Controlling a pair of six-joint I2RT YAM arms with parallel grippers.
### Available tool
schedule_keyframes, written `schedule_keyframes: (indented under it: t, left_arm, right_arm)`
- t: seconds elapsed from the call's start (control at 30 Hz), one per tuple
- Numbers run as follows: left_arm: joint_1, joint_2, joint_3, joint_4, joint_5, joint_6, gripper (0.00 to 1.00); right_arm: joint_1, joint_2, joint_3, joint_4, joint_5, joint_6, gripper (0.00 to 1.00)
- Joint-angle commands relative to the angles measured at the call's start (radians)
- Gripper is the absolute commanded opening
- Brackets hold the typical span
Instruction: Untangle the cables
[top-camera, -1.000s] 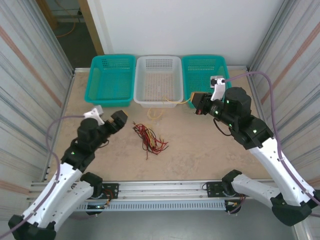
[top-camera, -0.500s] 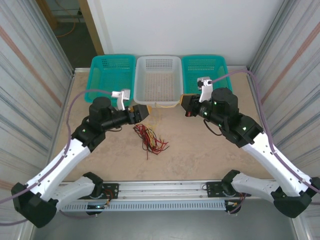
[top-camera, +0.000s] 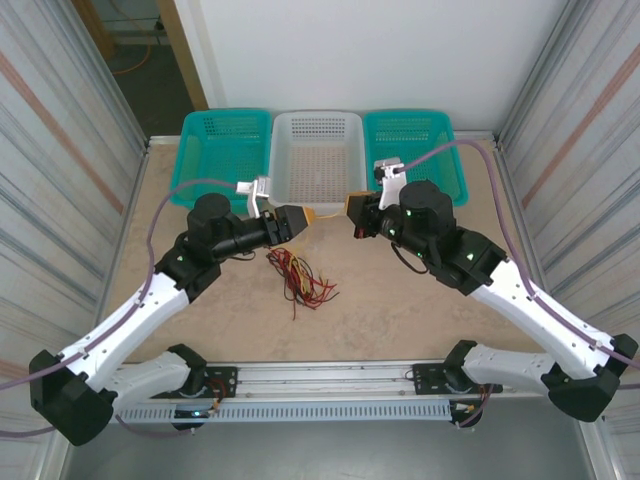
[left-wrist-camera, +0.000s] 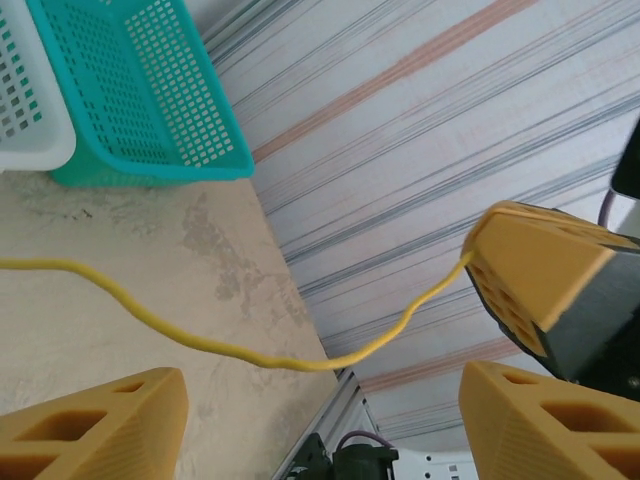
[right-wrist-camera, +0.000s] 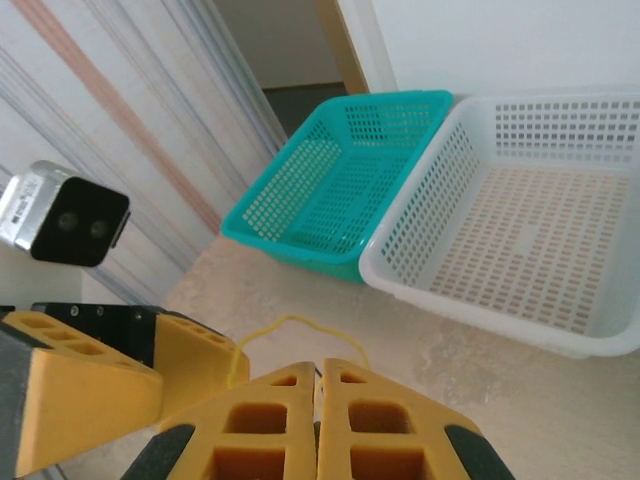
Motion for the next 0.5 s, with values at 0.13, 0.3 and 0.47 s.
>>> schedule_keyframes:
  t: [0.13, 0.3, 0.47]
  left_arm:
    - [0.013, 0.035, 0.019, -0.004, -0.010, -0.077, 0.65]
    - [0.058, 0.042, 0.001, 0.038, -0.012, -0.129, 0.30]
    - [0.103, 0.054, 0.021, 0.018, -0.002, -0.111, 0.02]
  right_arm:
    - [0.092, 0.006, -0.023, 0.097, 0.138, -0.073, 0.00]
    - [0.118, 0.008, -0.038, 0.097, 0.142, -0.073, 0.00]
    - [0.129, 0.016, -0.049, 0.088, 0.145, -0.055, 0.00]
